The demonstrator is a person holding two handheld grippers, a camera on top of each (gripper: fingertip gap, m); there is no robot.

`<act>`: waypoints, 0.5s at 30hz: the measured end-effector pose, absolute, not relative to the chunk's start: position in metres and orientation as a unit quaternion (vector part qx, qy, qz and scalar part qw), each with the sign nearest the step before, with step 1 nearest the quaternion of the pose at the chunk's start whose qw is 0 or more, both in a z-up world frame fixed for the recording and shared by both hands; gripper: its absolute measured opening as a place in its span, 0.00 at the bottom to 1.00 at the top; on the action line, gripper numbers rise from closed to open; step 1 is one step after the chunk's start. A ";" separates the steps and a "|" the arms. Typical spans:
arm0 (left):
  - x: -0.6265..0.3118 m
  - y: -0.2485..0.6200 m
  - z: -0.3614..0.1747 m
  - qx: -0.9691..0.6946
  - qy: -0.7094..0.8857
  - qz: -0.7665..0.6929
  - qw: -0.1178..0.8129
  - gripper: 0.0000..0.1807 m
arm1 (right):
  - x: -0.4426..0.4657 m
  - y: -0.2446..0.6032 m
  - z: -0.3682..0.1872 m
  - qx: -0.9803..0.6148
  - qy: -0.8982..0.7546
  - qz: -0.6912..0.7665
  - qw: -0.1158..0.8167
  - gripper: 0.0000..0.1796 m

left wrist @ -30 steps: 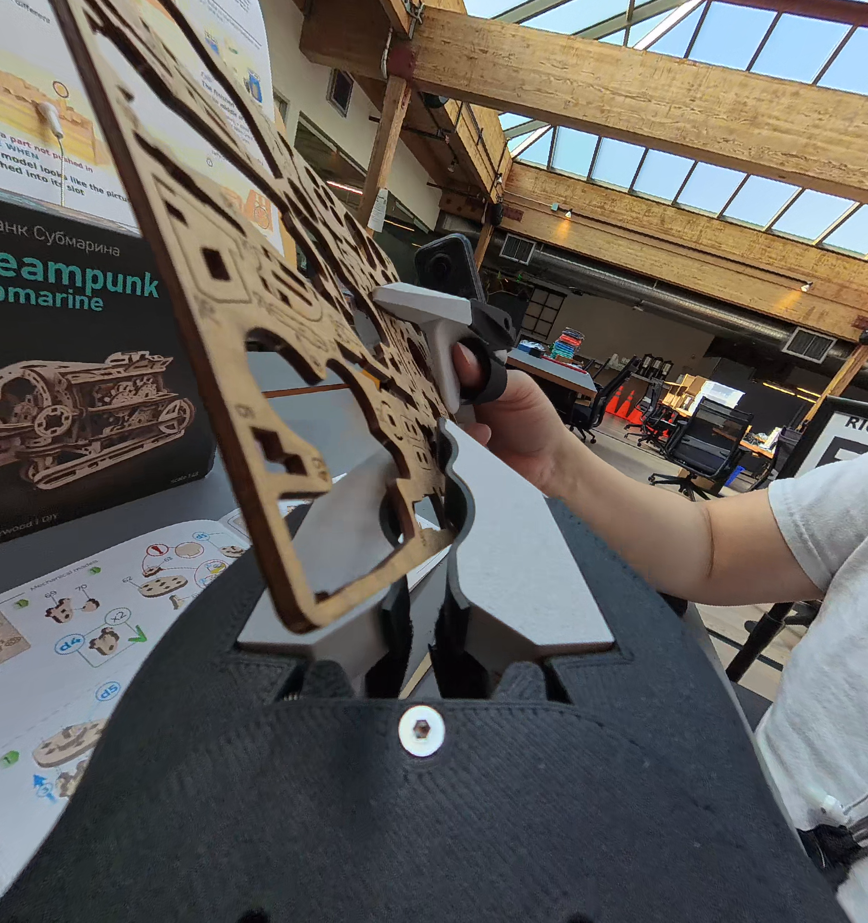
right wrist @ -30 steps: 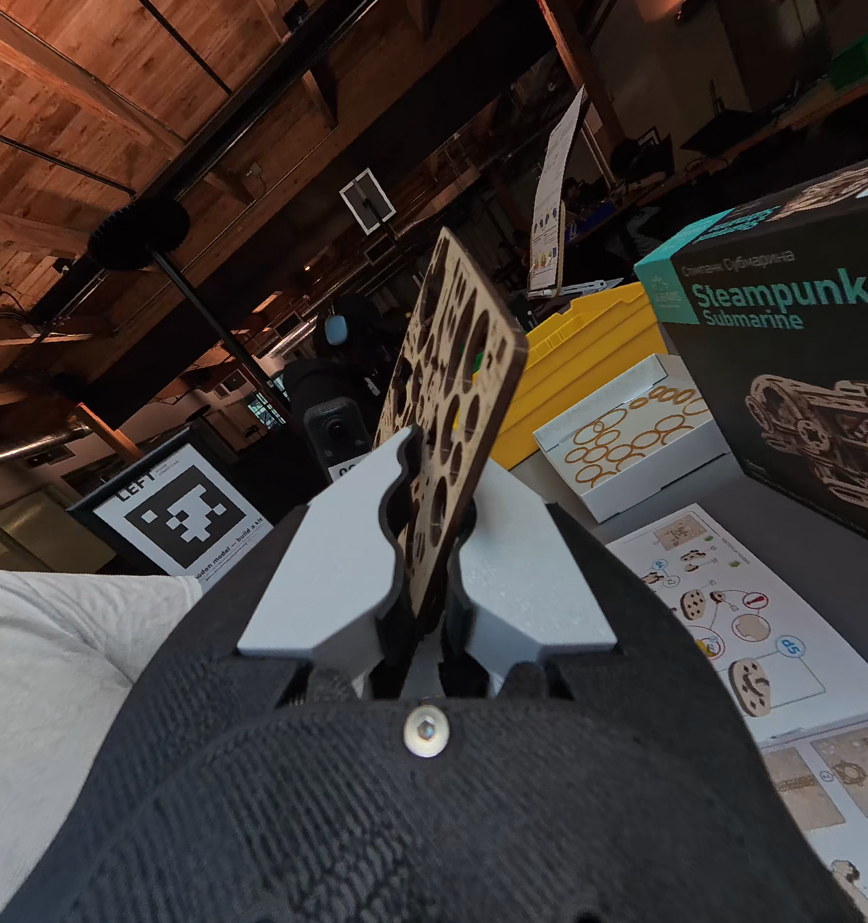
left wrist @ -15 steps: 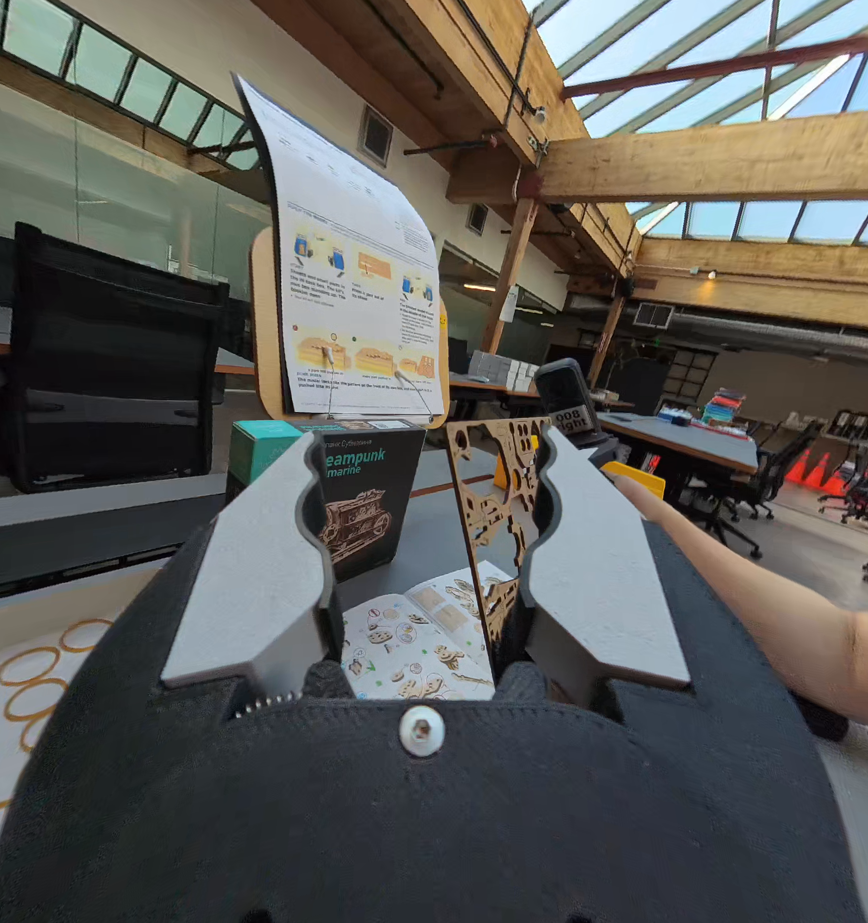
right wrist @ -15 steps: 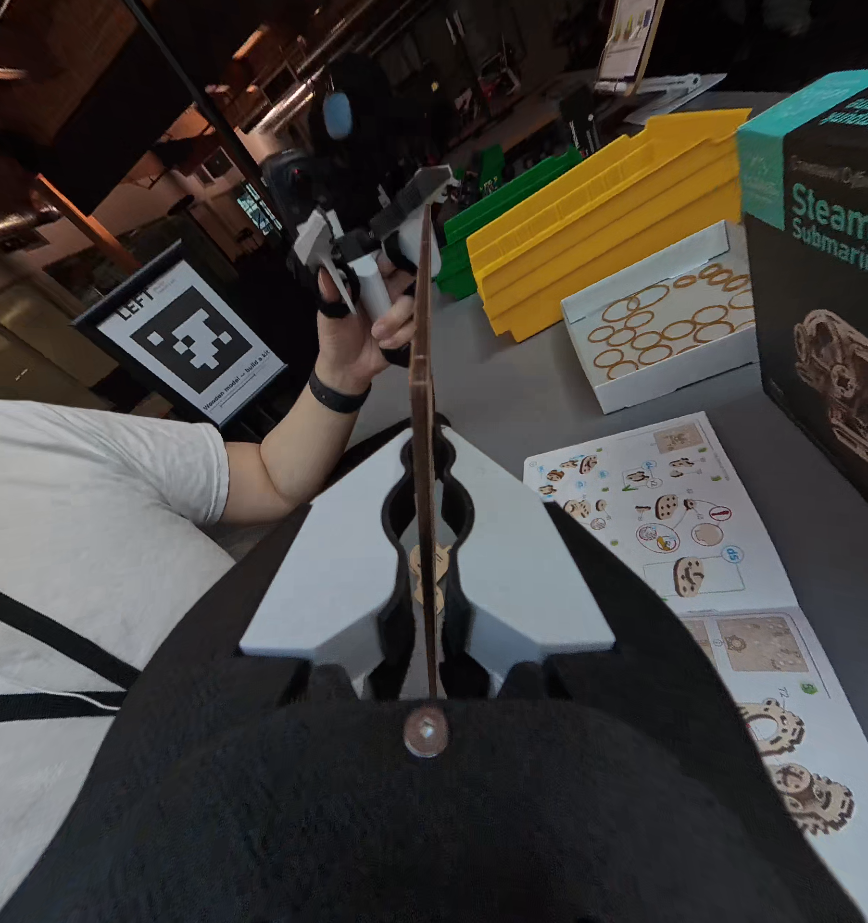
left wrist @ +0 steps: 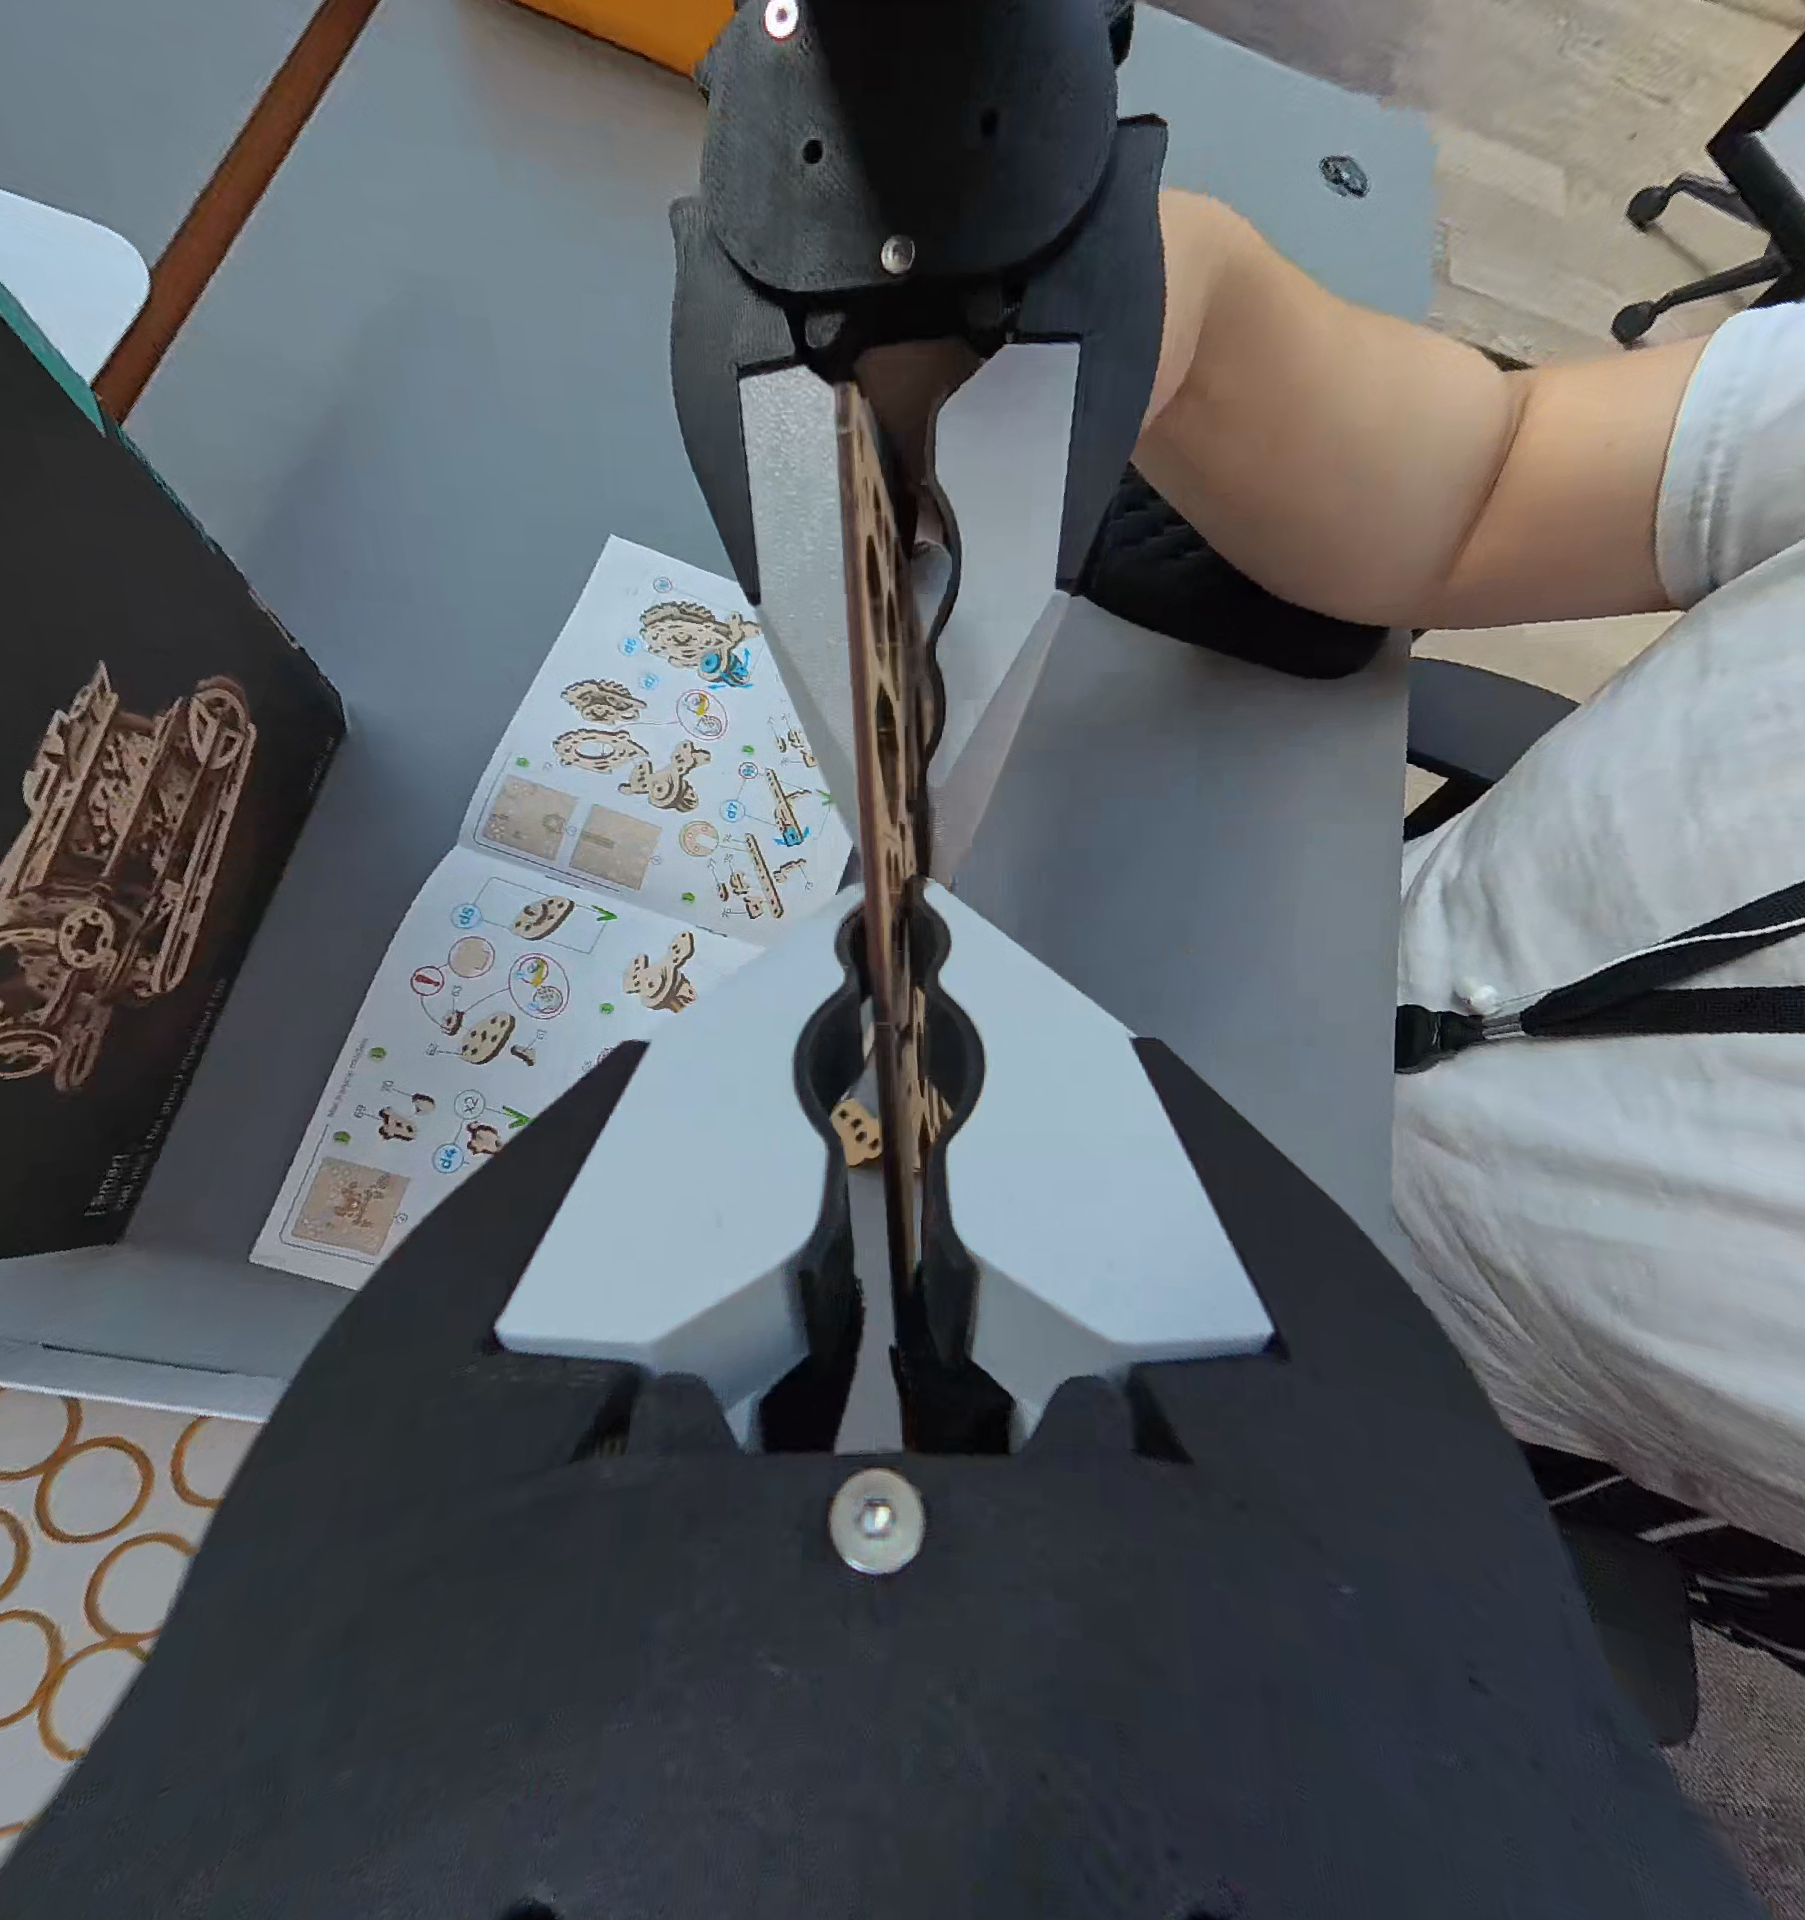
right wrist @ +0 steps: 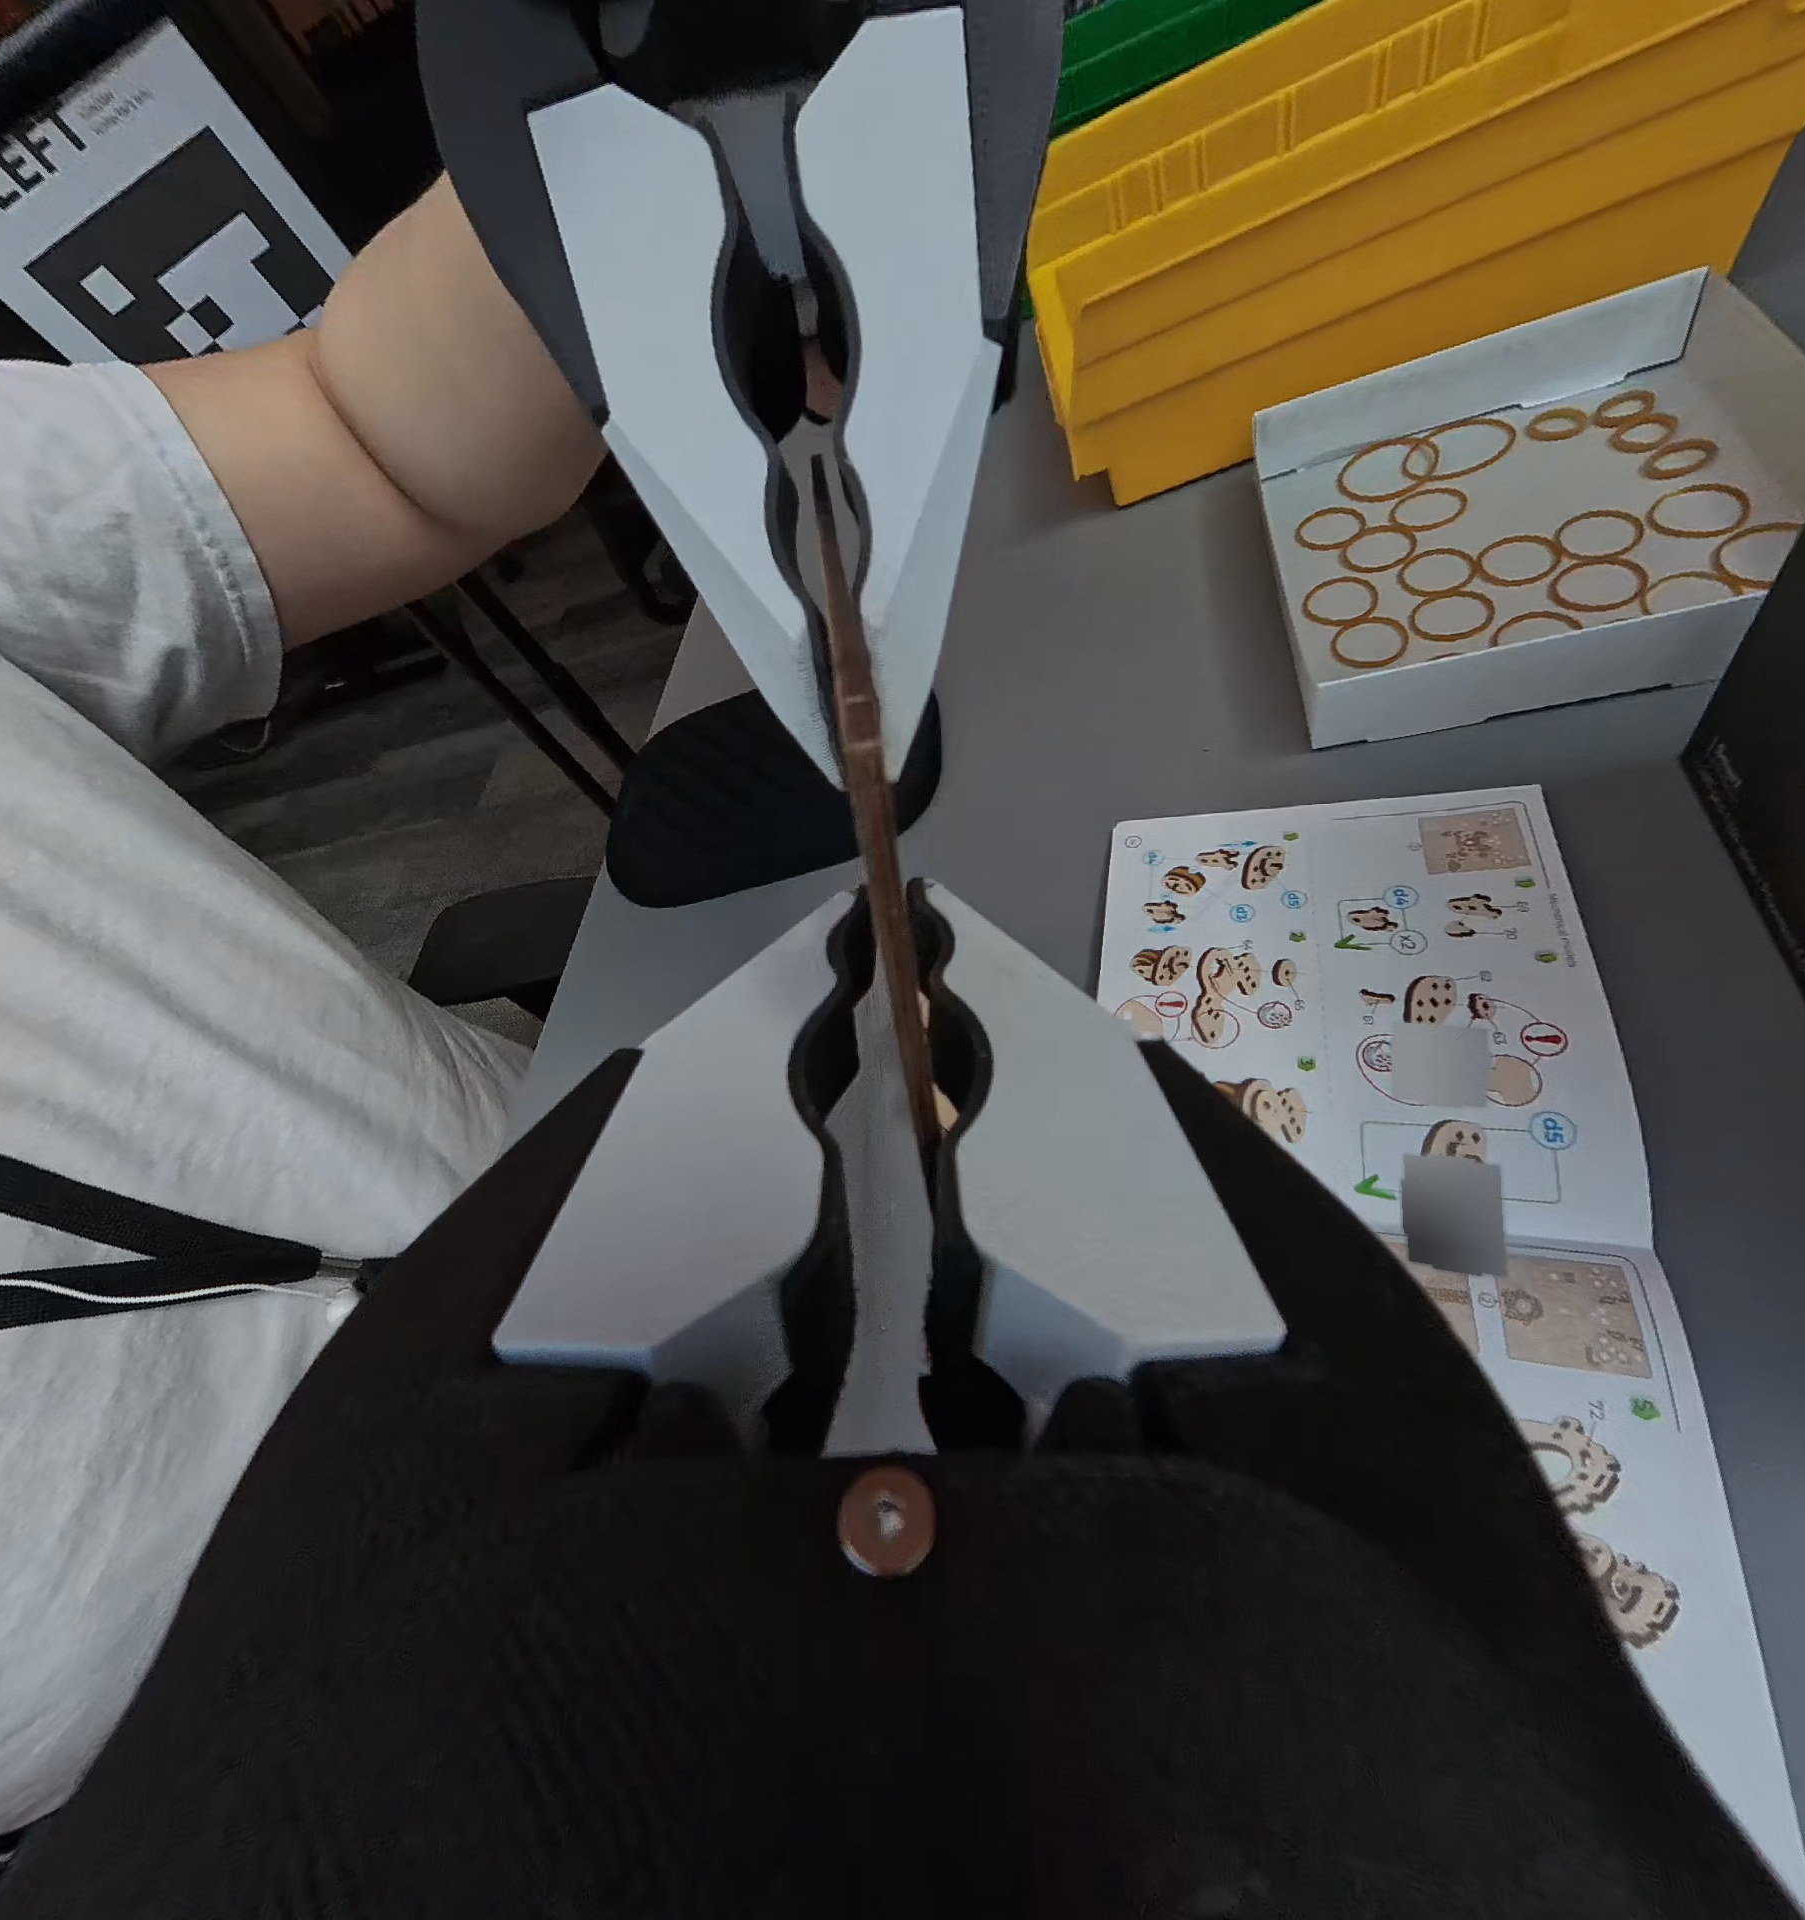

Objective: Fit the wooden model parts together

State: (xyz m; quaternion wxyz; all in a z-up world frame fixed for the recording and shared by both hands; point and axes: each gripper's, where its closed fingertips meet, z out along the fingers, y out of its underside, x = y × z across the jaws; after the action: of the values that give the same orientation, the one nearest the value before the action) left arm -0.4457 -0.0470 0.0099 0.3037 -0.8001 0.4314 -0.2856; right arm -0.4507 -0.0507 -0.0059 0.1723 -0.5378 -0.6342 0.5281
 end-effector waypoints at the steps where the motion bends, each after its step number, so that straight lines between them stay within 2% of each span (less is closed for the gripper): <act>1: -0.445 -0.046 0.015 -0.798 0.423 -0.291 0.315 0.00 | -0.452 -0.049 0.006 -0.524 -0.619 0.554 0.188 0.03; 2: -0.446 -0.043 0.020 -0.796 0.420 -0.284 0.331 0.00 | -0.453 -0.046 0.018 -0.518 -0.595 0.581 0.202 0.06; 4: -0.446 -0.043 0.028 -0.791 0.414 -0.283 0.350 0.00 | -0.454 -0.042 0.028 -0.512 -0.578 0.597 0.216 0.02; 8: -0.448 -0.042 0.032 -0.802 0.389 -0.284 0.353 0.00 | -0.457 -0.041 0.030 -0.508 -0.583 0.584 0.248 0.03; 10: -0.448 -0.042 0.033 -0.807 0.374 -0.294 0.350 0.00 | -0.459 -0.040 0.031 -0.513 -0.580 0.580 0.253 0.06; 15: -0.446 -0.040 0.038 -0.814 0.347 -0.306 0.352 0.00 | -0.458 -0.038 0.035 -0.510 -0.576 0.580 0.267 0.06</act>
State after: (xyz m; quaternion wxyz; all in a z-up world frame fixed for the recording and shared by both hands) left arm -0.4458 -0.0398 0.0383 0.3518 -0.8138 0.3467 -0.3063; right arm -0.4575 -0.0376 0.0353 0.2667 -0.5104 -0.5761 0.5800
